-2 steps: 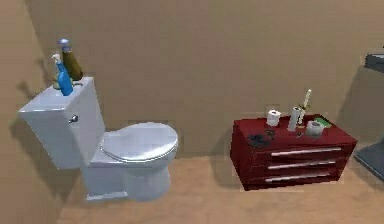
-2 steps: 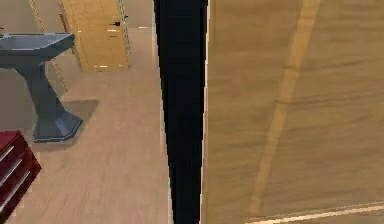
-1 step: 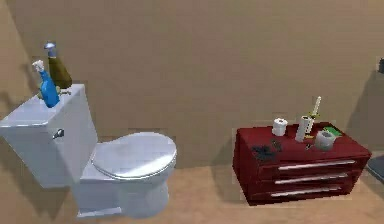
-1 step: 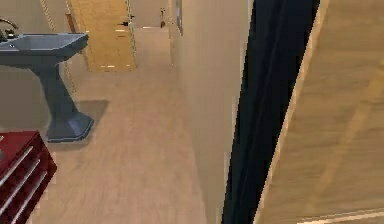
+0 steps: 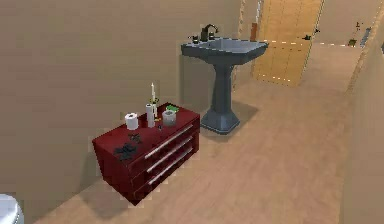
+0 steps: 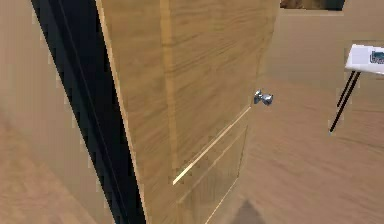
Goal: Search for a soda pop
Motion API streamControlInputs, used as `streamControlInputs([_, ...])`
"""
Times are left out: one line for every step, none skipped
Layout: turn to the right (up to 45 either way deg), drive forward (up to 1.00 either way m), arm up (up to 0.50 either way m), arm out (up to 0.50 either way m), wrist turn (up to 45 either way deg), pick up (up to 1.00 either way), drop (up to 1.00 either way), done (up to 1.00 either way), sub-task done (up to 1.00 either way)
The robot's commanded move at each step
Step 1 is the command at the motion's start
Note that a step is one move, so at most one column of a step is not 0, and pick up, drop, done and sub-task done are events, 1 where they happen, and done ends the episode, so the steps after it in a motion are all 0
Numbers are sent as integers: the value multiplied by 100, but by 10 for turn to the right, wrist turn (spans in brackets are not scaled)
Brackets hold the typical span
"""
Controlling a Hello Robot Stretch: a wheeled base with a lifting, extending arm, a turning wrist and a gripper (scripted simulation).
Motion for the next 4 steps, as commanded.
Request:
streamControlInputs([240,0,0,0,0,0,0,0,0])
streamControlInputs([0,100,0,0,0,0,0,0,0])
streamControlInputs([0,100,0,0,0,0,0,0,0])
streamControlInputs([0,75,0,0,0,0,0,0,0])
